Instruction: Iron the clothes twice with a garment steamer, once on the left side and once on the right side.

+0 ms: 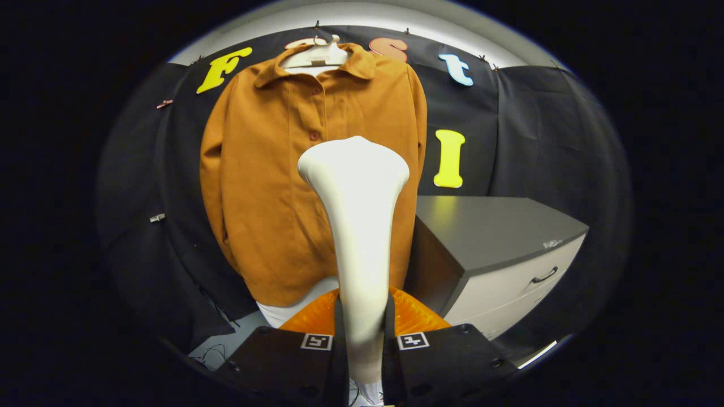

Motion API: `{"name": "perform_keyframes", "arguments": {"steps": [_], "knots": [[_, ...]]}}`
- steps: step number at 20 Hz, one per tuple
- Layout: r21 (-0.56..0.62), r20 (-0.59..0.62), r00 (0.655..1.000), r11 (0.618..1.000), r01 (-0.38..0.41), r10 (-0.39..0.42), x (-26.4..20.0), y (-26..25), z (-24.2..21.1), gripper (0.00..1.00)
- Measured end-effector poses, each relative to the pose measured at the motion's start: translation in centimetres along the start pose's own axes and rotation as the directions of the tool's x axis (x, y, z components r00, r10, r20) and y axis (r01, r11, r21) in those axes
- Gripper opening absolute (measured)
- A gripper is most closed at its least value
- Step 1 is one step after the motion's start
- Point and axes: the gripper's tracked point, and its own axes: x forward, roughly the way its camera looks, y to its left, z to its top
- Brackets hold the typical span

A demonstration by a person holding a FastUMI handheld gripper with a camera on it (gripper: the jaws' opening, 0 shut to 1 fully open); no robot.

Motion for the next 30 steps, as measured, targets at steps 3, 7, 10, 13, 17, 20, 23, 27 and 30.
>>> {"name": "perform_keyframes", "arguments": {"steps": [3, 7, 10, 13, 17, 20, 23, 27, 30], "knots": [[-0.005, 0.053, 0.998, 0.999, -0.038, 0.038, -0.1, 2.9, 4.1, 0.27], [-0.035, 0.099, 0.992, 0.997, -0.073, 0.076, 1.7, 7.4, 7.6, 0.27], [-0.039, 0.129, 0.990, 0.998, -0.058, 0.063, 4.0, 10.1, 9.2, 0.27], [-0.060, 0.152, 0.987, 0.997, -0.037, 0.046, 6.4, 12.1, 10.2, 0.27], [-0.095, 0.166, 0.986, 0.995, 0.018, -0.002, 8.8, 13.2, 10.2, 0.27], [-0.121, 0.187, 0.982, 0.991, 0.061, -0.037, 9.8, 12.9, 9.5, 0.27], [-0.139, 0.175, 0.983, 0.988, 0.072, -0.047, 10.4, 12.6, 7.6, 0.27], [-0.142, 0.132, 0.990, 0.987, 0.078, -0.059, 10.6, 11.6, 4.1, 0.27], [-0.153, 0.096, 0.994, 0.985, 0.075, -0.060, 10.7, 11.0, 1.1, 0.27]]}}
